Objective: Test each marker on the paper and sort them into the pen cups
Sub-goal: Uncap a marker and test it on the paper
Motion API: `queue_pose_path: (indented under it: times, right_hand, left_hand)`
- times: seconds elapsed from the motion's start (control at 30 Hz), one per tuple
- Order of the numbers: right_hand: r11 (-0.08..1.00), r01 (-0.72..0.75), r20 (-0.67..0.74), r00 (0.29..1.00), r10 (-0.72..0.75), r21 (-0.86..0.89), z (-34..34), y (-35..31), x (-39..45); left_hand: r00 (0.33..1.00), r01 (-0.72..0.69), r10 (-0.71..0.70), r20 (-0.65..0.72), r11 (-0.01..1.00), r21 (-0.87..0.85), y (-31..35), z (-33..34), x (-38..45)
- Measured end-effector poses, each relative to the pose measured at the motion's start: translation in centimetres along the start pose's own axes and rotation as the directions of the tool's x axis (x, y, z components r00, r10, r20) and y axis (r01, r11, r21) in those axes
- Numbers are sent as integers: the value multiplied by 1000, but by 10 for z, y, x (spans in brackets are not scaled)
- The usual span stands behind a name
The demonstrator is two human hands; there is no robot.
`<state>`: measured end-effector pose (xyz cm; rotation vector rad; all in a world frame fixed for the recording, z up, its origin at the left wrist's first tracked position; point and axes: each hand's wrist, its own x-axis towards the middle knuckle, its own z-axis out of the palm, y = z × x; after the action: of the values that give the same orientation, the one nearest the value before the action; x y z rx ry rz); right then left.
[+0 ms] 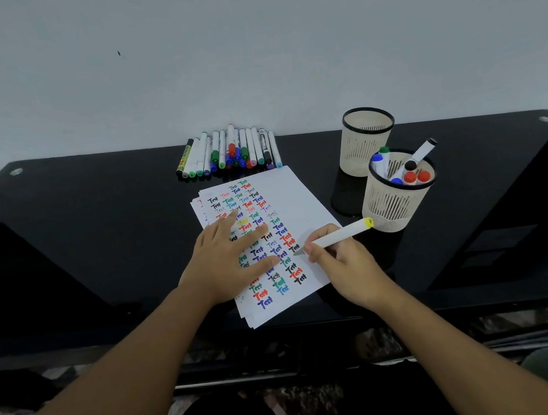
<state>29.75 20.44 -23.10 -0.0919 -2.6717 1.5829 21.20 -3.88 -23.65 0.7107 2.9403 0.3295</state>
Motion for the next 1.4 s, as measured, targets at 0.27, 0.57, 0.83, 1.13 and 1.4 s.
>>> queue_pose_path:
  times: [0.27,0.57,0.83,1.13,1.4]
  right_hand:
    - [999,25,-15,1000,-26,-48,1,-1,0]
    - [998,18,-18,1000,-19,-57,-1,-2,-1]
    - [1000,-6,-63,998,8,27,-3,-3,-3]
    - [999,-12,-47,999,10,-49,-2,-2,-1]
    - [998,-8,-41,999,5,-66,-3,-4,-2]
  left_hand:
    - [1000,-5,5,-16,1000,-1,-2,3,0]
    - [1000,-4,4,-20,1000,-1,-3,5,2]
    - [1000,-4,4,-19,1000,-12,-4,6,2]
    - [1000,0,0,-9,1000,-1,-4,4,4]
    - [1000,-15,15,-23,1000,-9,-4,3,2]
